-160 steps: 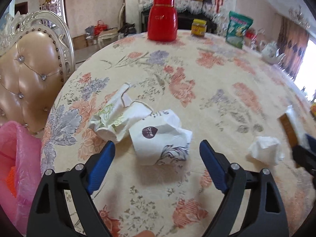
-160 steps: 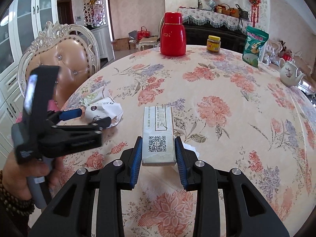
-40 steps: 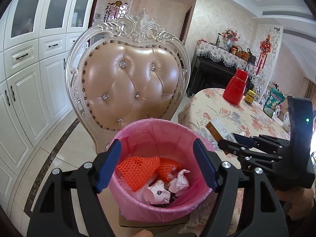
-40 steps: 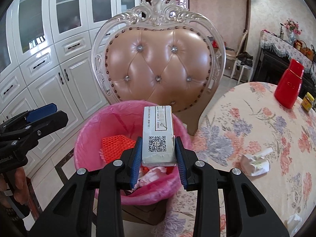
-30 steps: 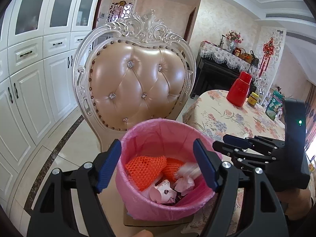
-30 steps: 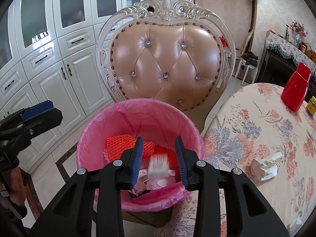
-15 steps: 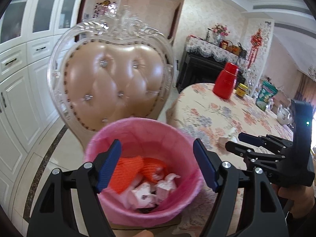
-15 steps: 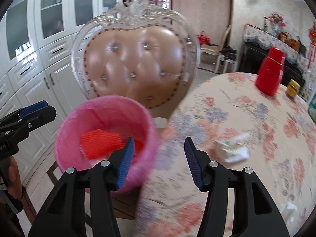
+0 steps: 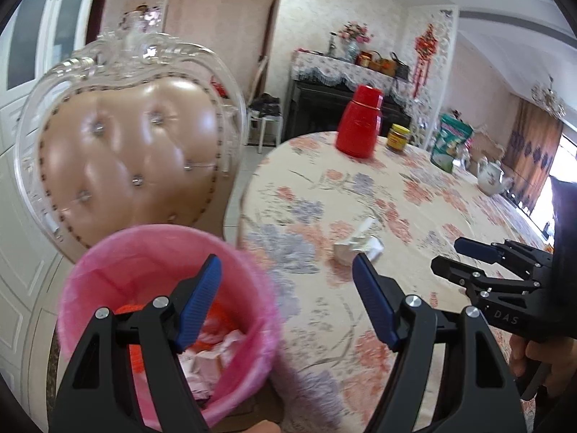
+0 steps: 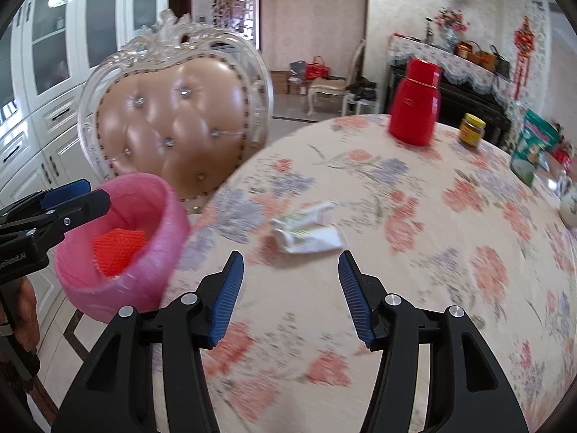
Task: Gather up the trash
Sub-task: 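Move both tools back over the remaining tissues on the table, then grasp the white tissue with the right tool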
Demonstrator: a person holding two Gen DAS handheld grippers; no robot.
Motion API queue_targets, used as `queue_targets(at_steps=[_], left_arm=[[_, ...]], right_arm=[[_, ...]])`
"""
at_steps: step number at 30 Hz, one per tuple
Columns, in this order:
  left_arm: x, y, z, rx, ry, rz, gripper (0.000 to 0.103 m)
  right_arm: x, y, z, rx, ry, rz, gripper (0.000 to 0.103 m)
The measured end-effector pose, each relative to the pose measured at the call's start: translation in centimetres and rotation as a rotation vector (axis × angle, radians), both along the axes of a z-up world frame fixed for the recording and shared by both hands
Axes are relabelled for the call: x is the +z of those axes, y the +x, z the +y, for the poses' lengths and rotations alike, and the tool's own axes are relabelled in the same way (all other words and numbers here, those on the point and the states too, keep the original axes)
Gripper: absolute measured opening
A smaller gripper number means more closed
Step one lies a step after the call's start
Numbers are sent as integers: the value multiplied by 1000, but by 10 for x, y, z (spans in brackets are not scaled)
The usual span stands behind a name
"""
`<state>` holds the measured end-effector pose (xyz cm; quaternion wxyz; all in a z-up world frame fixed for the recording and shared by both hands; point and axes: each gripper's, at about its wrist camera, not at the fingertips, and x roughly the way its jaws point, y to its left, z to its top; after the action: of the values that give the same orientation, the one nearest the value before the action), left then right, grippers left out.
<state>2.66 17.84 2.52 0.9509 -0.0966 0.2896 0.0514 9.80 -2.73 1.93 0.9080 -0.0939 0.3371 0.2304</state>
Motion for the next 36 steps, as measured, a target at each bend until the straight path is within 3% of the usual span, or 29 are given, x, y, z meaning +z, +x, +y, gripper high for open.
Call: queue_targets(at_steps=[12,22,36], left_arm=[[-21,63,-56,-101,28,58,72],[-38,100,-78,-155,54,102,72],[-80,178,-105,-256,189,225,72]], right_arm=[[-16,13,-77,-121,1,24,57],[-38,21,-119,-183,-1,75,57],[-60,23,-162,-251,1,132,60]])
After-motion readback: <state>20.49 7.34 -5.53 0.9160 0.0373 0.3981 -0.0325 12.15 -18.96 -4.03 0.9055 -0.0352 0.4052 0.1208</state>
